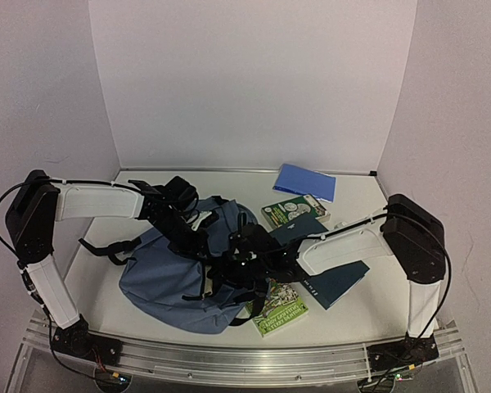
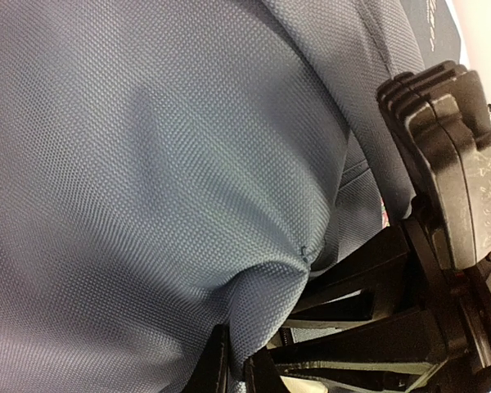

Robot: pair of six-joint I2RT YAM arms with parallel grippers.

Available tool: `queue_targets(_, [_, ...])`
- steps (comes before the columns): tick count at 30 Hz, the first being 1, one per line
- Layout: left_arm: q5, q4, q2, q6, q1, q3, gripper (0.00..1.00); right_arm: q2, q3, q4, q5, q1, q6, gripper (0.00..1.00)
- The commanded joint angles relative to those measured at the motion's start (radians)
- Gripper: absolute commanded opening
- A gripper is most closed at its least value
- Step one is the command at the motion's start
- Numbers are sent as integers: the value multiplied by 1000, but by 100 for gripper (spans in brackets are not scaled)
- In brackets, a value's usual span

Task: Pack the student bag
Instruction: Place the personal item in the student bag.

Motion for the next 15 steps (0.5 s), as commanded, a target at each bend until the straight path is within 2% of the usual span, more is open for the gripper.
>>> queue_targets(1, [100, 59, -36, 9, -7, 24, 0, 31, 10, 20, -17, -2, 1, 24])
queue_targets(9, [146, 73, -36, 9, -7, 20, 0, 104, 51, 118, -44, -3, 45, 27])
queue_targets(11, [150, 76, -35, 5, -7, 18, 0, 114, 40, 160, -46, -3, 71, 21])
queue_targets(14, [107, 72, -31, -19, -7, 19, 0, 92, -28, 258, -29, -1, 148, 2])
queue_targets(15, [75, 64, -31, -36, -6, 22, 0, 76, -59, 285, -11, 1, 177, 0])
